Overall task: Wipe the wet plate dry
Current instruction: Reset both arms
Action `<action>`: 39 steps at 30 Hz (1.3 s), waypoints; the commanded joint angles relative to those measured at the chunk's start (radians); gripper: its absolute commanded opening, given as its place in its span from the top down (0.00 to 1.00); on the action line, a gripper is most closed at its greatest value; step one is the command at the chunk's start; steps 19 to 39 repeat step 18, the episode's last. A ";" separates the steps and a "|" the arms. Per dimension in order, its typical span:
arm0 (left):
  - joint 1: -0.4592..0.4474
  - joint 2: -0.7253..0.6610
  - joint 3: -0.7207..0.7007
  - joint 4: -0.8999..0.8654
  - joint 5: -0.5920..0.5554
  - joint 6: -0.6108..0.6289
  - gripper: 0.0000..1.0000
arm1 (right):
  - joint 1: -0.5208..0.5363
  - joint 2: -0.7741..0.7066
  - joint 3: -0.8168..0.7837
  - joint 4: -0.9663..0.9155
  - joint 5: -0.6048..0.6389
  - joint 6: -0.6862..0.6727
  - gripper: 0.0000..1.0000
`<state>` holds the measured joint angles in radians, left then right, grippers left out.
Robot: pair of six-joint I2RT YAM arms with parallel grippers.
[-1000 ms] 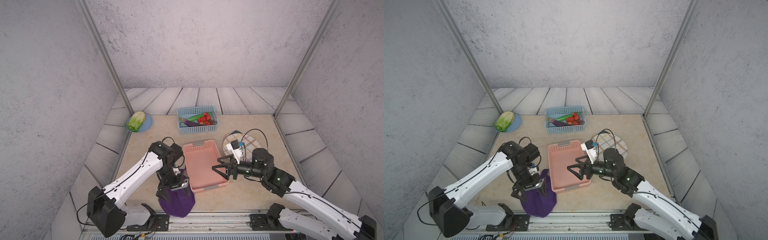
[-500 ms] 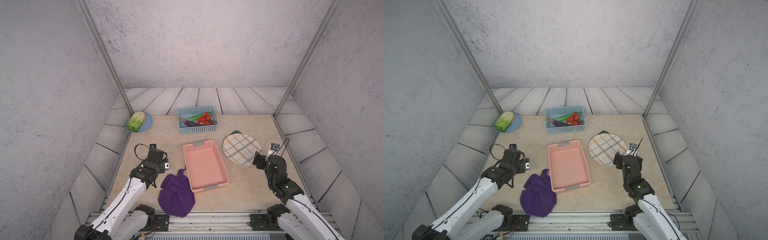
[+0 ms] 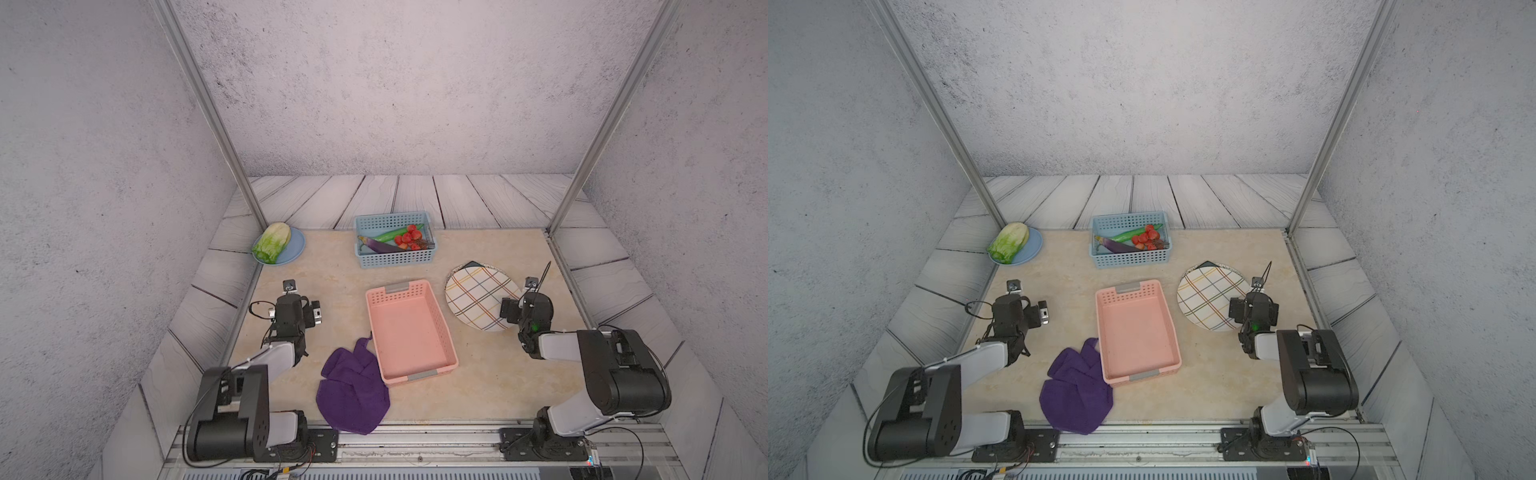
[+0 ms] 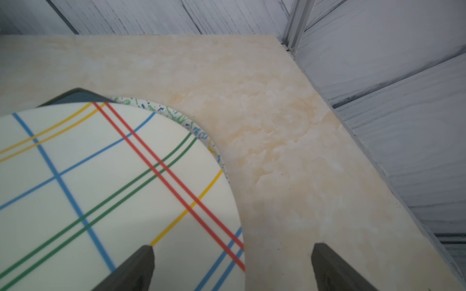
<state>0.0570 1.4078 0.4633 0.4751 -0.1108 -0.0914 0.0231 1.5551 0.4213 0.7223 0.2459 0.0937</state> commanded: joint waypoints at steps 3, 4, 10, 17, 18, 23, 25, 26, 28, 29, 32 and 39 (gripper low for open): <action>-0.003 0.108 0.108 0.085 0.191 0.065 0.01 | -0.003 -0.027 0.012 0.038 -0.053 -0.004 0.01; -0.007 0.105 0.078 0.138 0.176 0.061 0.01 | -0.004 -0.029 0.017 0.037 -0.058 -0.010 0.01; -0.012 0.127 -0.002 0.294 0.138 0.054 0.01 | -0.003 0.005 -0.010 0.140 -0.070 -0.025 0.01; -0.022 0.120 0.009 0.259 0.136 0.065 0.01 | 0.003 0.012 0.001 0.134 -0.153 -0.062 0.01; -0.021 0.123 0.008 0.265 0.137 0.066 0.01 | 0.004 0.012 -0.001 0.131 -0.152 -0.062 0.01; -0.021 0.123 0.008 0.265 0.137 0.066 0.01 | 0.004 0.012 -0.001 0.131 -0.152 -0.062 0.01; -0.021 0.123 0.008 0.265 0.137 0.066 0.01 | 0.004 0.012 -0.001 0.131 -0.152 -0.062 0.01; -0.021 0.123 0.008 0.265 0.137 0.066 0.01 | 0.004 0.012 -0.001 0.131 -0.152 -0.062 0.01; -0.021 0.123 0.008 0.265 0.137 0.066 0.01 | 0.004 0.012 -0.001 0.131 -0.152 -0.062 0.01; -0.021 0.123 0.008 0.265 0.137 0.066 0.01 | 0.004 0.012 -0.001 0.131 -0.152 -0.062 0.01; -0.021 0.123 0.008 0.265 0.137 0.066 0.01 | 0.004 0.012 -0.001 0.131 -0.152 -0.062 0.01; -0.021 0.123 0.008 0.265 0.137 0.066 0.01 | 0.004 0.012 -0.001 0.131 -0.152 -0.062 0.01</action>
